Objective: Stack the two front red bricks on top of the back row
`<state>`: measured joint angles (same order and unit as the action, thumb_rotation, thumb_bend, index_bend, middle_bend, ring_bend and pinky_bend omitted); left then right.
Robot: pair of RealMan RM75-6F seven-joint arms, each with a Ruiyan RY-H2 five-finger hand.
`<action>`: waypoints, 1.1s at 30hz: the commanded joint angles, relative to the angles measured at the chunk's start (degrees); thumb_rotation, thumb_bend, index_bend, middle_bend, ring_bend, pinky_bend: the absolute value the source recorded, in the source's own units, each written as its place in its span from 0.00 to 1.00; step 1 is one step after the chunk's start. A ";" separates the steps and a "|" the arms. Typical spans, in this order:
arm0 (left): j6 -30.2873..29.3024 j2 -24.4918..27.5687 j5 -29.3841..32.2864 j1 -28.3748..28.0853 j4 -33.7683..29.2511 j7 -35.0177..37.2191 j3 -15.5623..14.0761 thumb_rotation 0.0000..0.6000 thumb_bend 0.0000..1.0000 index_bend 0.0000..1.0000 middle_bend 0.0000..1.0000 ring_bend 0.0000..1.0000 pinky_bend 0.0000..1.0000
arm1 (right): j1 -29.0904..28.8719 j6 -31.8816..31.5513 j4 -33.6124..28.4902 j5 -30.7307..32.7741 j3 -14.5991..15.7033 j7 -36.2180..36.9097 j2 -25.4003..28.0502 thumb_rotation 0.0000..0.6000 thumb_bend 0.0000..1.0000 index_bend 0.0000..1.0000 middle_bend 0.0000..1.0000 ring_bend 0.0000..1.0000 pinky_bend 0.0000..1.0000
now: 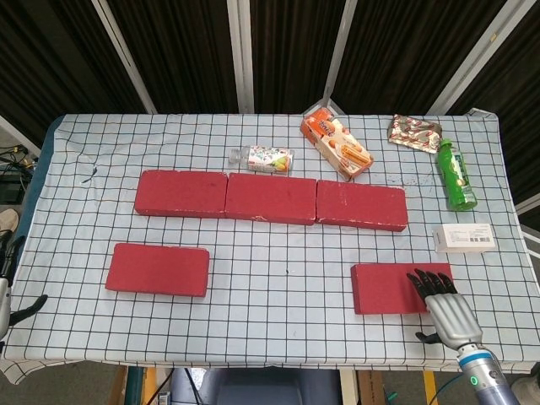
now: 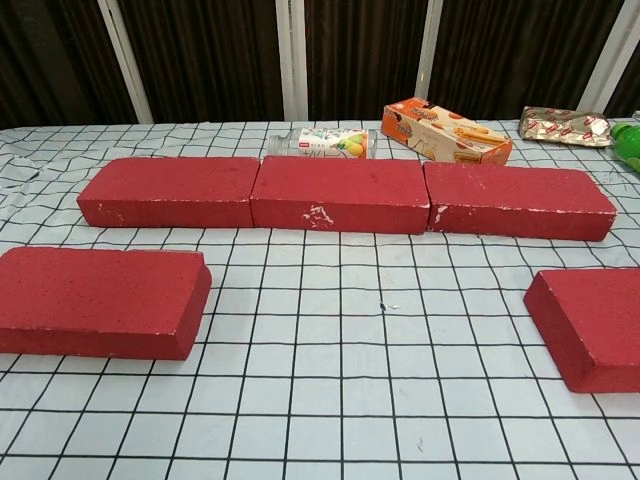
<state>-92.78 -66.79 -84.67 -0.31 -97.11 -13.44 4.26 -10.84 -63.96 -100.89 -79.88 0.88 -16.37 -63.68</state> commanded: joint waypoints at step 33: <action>-0.66 -0.51 0.31 0.30 -0.01 -0.51 0.39 1.00 0.10 0.06 0.00 0.00 0.11 | -14.64 12.77 -2.99 21.16 -2.99 -21.43 -2.28 1.00 0.17 0.00 0.00 0.00 0.00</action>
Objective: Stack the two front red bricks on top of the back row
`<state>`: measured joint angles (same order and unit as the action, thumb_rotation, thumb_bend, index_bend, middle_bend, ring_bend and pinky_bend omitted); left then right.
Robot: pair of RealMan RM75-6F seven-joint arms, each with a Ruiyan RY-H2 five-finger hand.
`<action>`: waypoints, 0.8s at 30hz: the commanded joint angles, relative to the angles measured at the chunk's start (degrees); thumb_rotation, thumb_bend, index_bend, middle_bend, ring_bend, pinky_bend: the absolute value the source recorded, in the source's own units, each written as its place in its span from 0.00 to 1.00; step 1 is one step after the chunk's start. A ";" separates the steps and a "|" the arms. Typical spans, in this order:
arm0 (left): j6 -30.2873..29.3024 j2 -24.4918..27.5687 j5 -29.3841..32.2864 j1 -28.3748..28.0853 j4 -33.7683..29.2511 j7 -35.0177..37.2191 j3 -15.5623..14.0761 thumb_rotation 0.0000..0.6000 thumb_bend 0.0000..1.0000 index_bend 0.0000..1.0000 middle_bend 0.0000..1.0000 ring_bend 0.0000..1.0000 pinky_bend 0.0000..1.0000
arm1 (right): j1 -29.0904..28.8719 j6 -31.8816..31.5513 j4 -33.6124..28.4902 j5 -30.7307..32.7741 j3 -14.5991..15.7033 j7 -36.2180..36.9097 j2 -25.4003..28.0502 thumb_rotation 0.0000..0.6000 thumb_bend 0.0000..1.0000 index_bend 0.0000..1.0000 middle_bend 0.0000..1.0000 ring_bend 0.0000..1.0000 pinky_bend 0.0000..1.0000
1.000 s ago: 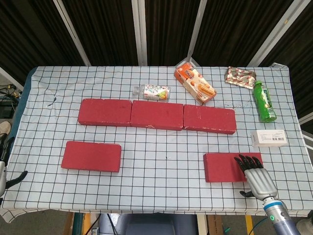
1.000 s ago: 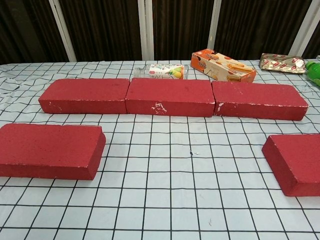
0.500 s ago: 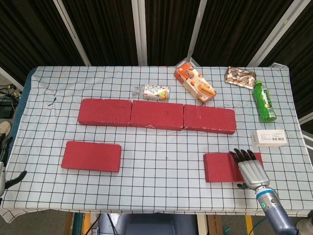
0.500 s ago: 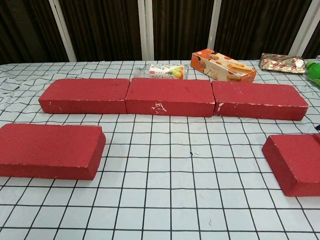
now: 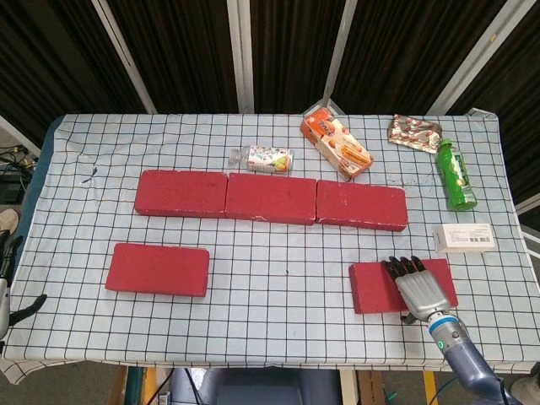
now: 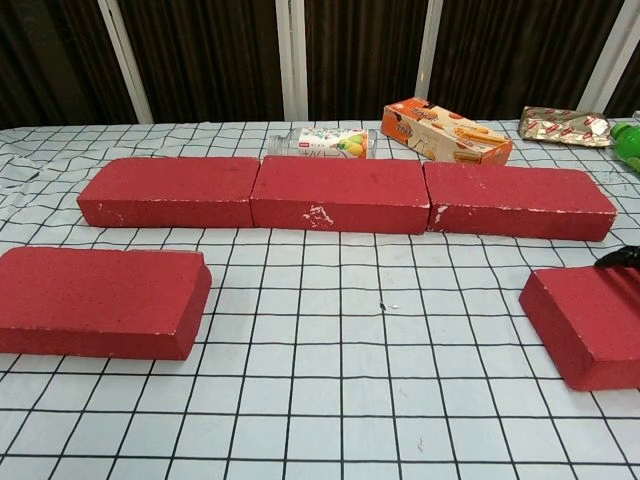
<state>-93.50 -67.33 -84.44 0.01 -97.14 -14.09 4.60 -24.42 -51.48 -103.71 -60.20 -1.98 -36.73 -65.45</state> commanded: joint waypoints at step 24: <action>0.94 0.33 -0.50 -0.27 0.07 0.51 -0.48 1.00 0.10 0.06 0.00 0.00 0.11 | -8.62 -1.57 -3.15 13.62 1.57 -6.01 1.61 1.00 0.17 0.00 0.02 0.00 0.00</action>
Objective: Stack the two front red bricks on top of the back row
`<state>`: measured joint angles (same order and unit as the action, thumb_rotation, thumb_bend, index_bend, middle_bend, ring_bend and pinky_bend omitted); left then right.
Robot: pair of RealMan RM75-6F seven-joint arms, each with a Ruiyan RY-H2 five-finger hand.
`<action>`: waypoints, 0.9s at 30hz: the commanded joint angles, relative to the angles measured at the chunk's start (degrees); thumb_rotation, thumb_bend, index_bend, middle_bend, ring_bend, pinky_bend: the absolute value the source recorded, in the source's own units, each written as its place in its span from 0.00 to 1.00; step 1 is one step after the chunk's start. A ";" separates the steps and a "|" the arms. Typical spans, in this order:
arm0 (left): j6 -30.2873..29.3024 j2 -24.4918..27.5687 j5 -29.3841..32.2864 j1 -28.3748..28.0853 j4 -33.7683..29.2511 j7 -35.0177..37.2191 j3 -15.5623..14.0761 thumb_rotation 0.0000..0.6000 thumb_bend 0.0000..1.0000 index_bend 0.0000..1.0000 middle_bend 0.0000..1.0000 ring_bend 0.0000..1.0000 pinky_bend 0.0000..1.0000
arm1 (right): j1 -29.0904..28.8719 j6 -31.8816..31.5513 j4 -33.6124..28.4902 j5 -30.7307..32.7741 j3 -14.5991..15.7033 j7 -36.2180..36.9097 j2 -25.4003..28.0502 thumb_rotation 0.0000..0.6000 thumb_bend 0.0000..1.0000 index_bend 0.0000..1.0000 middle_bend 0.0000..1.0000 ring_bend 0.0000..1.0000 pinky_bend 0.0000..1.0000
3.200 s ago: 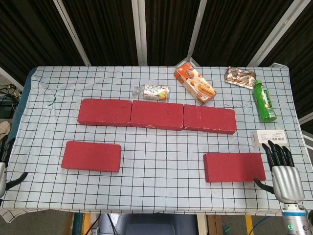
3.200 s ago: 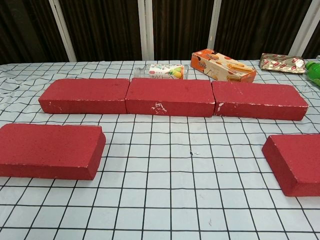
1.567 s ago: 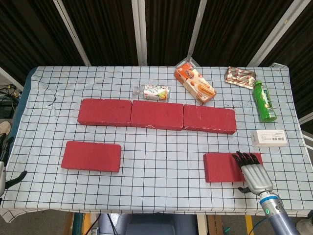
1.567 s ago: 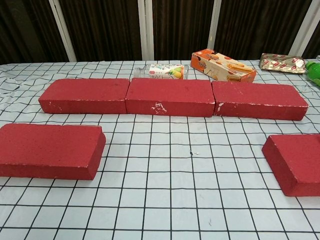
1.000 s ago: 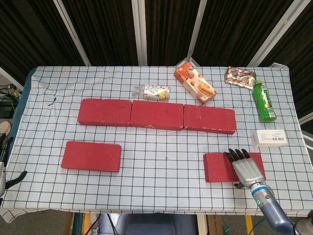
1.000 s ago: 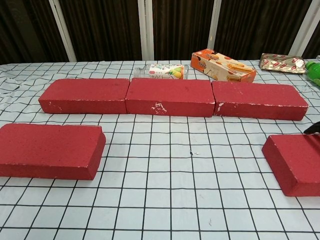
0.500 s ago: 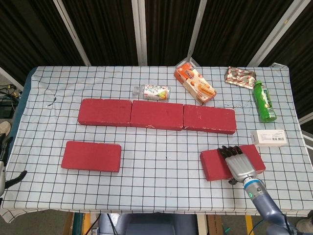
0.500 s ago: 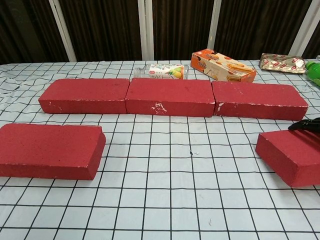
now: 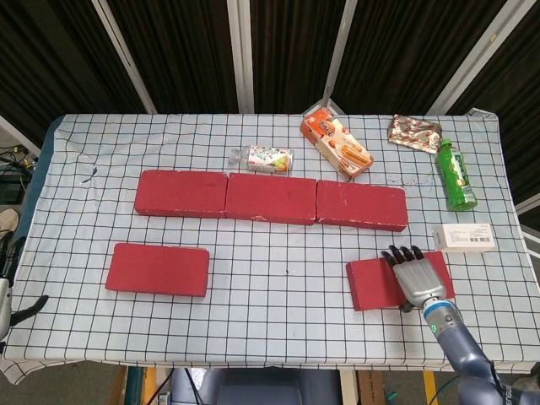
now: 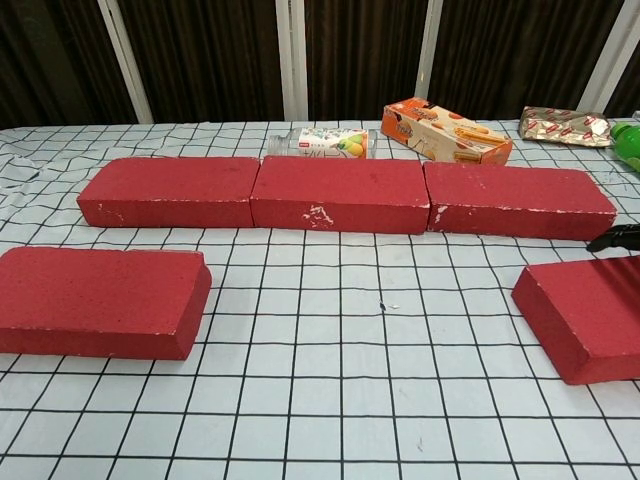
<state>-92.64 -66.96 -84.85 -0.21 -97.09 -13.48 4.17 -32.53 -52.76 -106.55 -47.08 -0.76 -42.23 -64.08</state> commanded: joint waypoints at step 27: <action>0.51 0.47 -0.08 -0.09 -0.23 0.65 -0.20 1.00 0.10 0.06 0.00 0.00 0.11 | -6.76 -1.87 -1.12 5.90 3.05 -1.65 -0.71 1.00 0.17 0.40 0.30 0.18 0.00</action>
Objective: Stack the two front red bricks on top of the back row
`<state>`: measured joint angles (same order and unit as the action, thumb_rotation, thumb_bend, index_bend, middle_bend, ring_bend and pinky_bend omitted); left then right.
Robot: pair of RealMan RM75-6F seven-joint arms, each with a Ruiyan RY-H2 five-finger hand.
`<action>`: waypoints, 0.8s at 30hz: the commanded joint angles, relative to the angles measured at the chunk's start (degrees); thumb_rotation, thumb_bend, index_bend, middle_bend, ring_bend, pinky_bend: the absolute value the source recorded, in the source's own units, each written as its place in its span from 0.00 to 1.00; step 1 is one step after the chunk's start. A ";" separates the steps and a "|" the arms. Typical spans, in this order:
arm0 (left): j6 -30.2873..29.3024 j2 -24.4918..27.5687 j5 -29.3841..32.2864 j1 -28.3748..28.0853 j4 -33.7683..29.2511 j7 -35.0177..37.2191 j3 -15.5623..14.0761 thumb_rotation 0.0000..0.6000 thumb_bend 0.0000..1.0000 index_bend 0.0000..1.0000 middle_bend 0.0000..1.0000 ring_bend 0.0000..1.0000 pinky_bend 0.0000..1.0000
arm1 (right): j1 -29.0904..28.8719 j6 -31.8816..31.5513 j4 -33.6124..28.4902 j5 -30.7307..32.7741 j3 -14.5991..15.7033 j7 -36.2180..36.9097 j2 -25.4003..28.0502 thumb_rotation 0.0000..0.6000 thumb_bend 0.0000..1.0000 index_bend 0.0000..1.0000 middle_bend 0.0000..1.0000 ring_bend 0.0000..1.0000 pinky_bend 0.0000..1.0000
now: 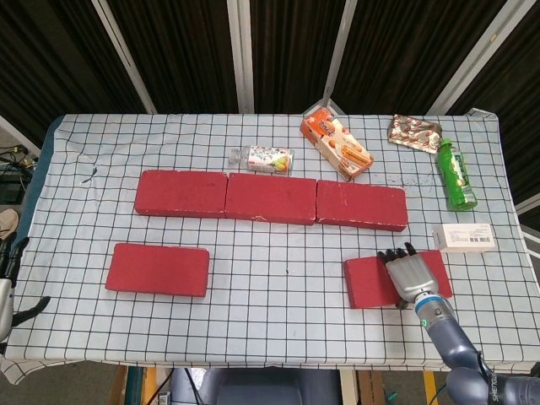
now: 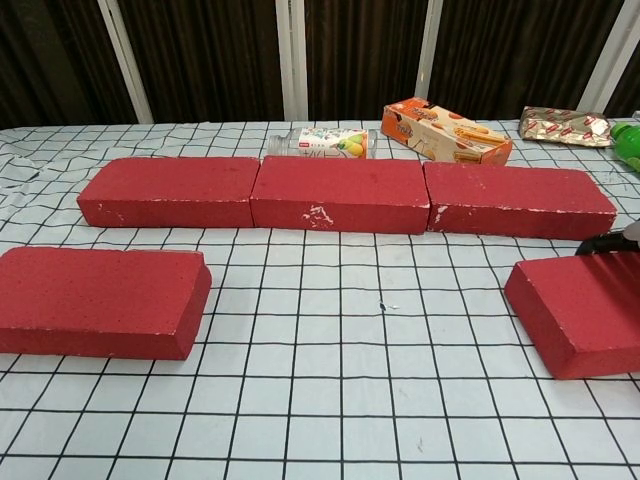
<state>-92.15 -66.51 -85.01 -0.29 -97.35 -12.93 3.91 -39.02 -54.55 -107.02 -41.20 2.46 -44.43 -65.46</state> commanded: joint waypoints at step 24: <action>3.05 -2.68 5.87 -2.57 3.42 -1.40 3.49 1.00 0.10 0.07 0.00 0.00 0.11 | -38.98 -2.35 5.44 61.15 -12.89 -28.87 2.68 1.00 0.17 0.44 0.31 0.18 0.00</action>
<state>-89.32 -69.06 -79.38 -2.68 -94.09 -14.23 7.23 -66.94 -57.50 -109.82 5.03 -7.41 -63.23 -58.28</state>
